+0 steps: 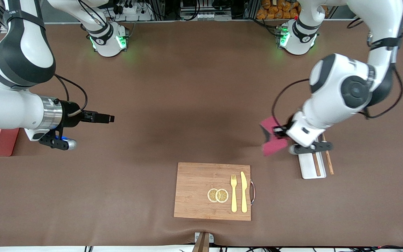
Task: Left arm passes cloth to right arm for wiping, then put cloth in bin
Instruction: 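Lift the cloth with the left gripper while the right gripper approaches, then grasp the cloth with the right gripper beside the left gripper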
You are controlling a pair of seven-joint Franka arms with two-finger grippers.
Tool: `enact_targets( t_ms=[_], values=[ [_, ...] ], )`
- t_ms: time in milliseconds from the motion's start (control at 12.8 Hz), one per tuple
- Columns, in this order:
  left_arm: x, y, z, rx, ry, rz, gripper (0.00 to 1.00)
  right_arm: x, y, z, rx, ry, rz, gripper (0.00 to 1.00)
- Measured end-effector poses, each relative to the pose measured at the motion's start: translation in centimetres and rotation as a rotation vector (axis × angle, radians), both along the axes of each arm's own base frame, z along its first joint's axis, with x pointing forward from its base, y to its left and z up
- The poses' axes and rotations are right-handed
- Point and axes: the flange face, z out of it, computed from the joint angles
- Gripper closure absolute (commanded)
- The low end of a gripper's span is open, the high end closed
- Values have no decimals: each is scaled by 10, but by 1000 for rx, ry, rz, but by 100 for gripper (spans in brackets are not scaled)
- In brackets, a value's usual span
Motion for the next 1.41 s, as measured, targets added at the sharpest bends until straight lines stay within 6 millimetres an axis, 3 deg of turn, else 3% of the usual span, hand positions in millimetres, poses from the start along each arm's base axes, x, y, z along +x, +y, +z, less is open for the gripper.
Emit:
enact_targets(
  t_ms=[313,548,862,1097,1410],
  values=[
    [-15,-112,-5,-89,21,176,100,-15,34,-32,-18,152,-138,0],
    [-24,-176,-9,-206,7,334,100,-17,49,-57,0,239,-318,0],
    [-48,-234,-25,-304,18,494,100,-21,75,-77,-31,321,-544,0],
    [-69,-268,-33,-360,49,609,100,-17,73,-99,2,318,-668,0],
    [-98,-301,-35,-374,125,739,100,-24,76,-118,9,346,-701,0]
  ],
)
